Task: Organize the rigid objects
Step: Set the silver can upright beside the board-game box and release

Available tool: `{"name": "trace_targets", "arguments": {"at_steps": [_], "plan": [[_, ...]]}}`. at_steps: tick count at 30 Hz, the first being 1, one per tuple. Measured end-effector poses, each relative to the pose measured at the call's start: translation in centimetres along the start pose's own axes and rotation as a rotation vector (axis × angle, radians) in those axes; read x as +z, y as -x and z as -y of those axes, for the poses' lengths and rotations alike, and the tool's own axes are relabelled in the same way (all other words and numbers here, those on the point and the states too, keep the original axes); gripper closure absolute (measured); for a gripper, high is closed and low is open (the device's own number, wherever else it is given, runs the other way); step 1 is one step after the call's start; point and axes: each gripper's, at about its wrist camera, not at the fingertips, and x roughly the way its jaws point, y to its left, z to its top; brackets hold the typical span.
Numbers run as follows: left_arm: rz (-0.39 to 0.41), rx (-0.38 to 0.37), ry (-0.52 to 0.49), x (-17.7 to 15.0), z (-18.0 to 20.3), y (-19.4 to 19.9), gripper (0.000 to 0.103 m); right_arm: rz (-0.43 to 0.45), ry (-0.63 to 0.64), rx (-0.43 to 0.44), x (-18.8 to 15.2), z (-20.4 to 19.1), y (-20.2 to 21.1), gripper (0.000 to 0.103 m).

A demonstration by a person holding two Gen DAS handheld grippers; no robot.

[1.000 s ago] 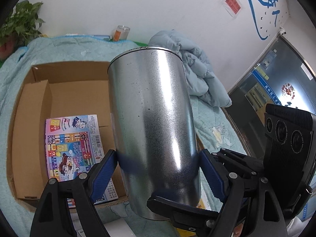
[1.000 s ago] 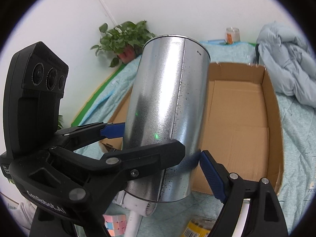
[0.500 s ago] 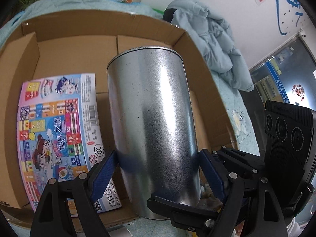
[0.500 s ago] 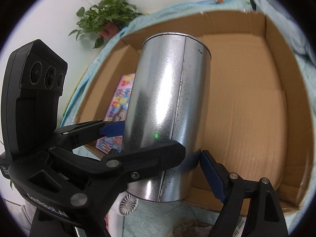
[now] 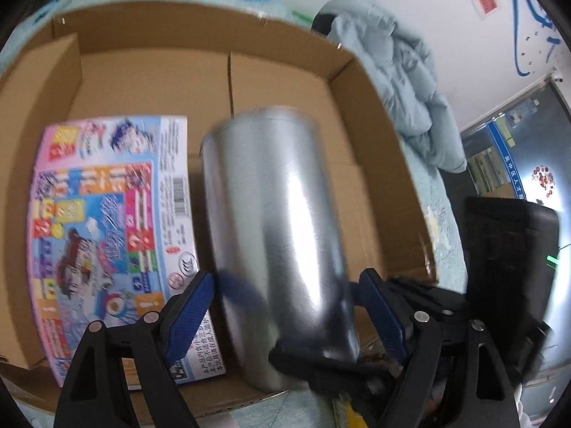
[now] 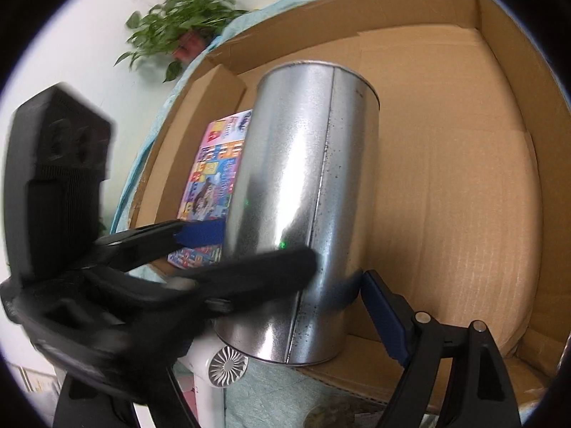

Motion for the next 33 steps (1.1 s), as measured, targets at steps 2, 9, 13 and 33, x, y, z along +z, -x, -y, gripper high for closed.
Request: {"name": "trace_targets", "arguments": {"at_steps": [2,9,13,33], "plan": [[0.016,-0.003,0.008,0.0,-0.1,0.9,0.020,-0.001,-0.024,0.017,0.1,0.3,-0.1,0.020],[0.111,0.033,-0.021,-2.6,0.4,4.8,0.020,0.007,0.043,-0.042,-0.4,-2.0,-0.3,0.018],[0.231,0.074,-0.075,-5.4,0.8,8.6,0.019,0.075,0.088,-0.040,-2.4,-3.2,2.2,0.018],[0.284,0.020,-0.032,-18.8,2.6,11.9,0.001,0.208,-0.063,-0.120,-15.9,-0.6,9.6,0.022]]}}
